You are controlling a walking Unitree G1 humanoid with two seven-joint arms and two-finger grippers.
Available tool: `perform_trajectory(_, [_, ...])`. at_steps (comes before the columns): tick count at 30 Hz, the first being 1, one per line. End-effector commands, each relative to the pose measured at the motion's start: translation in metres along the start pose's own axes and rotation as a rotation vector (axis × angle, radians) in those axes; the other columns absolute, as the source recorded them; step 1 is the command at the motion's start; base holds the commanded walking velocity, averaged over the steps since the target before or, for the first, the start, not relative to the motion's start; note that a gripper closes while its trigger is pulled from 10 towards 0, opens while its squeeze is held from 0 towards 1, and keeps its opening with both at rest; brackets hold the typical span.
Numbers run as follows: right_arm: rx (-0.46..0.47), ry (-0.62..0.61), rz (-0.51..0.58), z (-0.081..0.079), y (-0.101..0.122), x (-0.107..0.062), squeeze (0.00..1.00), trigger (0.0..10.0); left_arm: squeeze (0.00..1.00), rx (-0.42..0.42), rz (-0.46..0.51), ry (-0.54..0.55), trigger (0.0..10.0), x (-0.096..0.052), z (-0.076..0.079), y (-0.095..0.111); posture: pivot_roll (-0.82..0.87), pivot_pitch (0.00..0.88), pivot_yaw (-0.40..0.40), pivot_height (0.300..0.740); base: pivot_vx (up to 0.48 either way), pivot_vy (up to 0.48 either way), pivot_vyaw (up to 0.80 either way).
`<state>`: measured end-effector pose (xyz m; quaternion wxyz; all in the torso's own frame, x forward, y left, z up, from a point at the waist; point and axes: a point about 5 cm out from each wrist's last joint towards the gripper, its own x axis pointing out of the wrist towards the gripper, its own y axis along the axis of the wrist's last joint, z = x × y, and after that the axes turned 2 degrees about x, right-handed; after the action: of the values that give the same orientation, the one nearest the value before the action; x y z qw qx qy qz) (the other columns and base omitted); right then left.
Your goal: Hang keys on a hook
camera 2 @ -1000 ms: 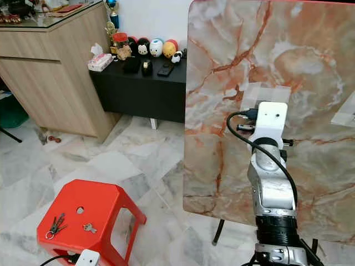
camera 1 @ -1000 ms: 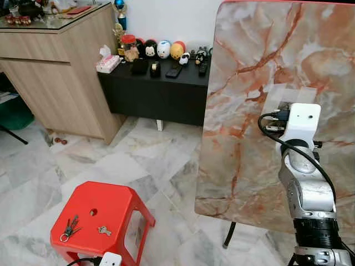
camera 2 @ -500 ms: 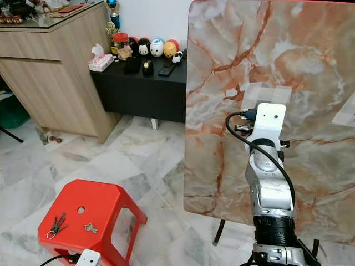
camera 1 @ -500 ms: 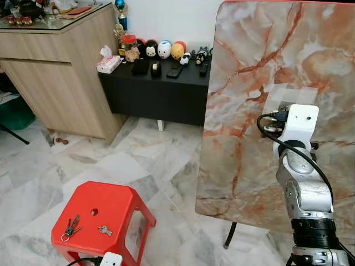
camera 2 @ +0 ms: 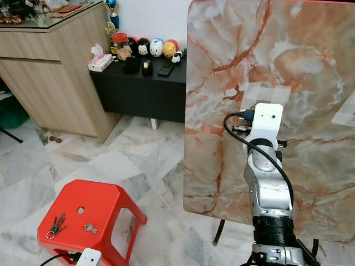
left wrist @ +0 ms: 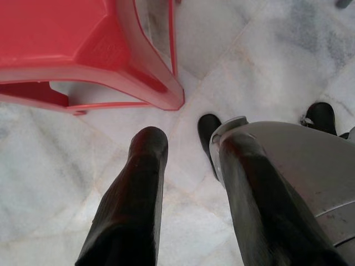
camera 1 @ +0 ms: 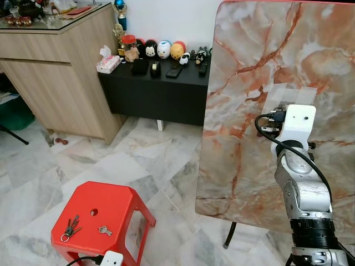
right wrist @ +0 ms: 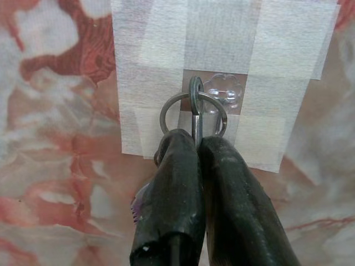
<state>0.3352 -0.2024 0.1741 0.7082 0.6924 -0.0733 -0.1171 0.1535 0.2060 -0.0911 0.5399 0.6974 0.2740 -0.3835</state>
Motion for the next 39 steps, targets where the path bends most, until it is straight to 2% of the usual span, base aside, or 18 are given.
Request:
perform_trajectory(1, [0.012,-0.014,0.007,0.001,0.001,-0.001,0.00,10.0,0.00,0.013,0.003,-0.004,10.0,0.000,-0.001,0.001,0.00,0.000,0.025,0.740,0.000,0.000,0.00])
perform_trajectory(12, [0.021,-0.017,0.002,0.001,0.001,-0.001,0.00,10.0,0.00,0.015,0.009,-0.008,10.0,0.000,0.001,0.001,0.00,0.000,0.027,0.740,0.000,0.000,0.00])
perform_trajectory(20, [0.064,-0.035,-0.053,0.003,-0.007,-0.001,0.00,10.0,0.00,0.016,0.004,-0.008,10.0,0.000,0.002,-0.001,0.00,0.000,0.028,0.740,0.000,0.000,0.00])
perform_trajectory(35, [0.054,-0.039,-0.065,0.006,-0.007,-0.001,0.00,10.0,0.00,0.017,0.005,-0.004,10.0,0.000,-0.001,0.002,0.01,0.000,0.027,0.740,0.000,0.000,0.00])
perform_trajectory(39, [0.023,-0.046,-0.052,0.009,-0.006,0.000,0.00,10.0,0.00,0.017,0.004,0.000,10.0,0.000,-0.002,0.002,0.01,0.000,0.027,0.740,0.000,0.000,0.00])
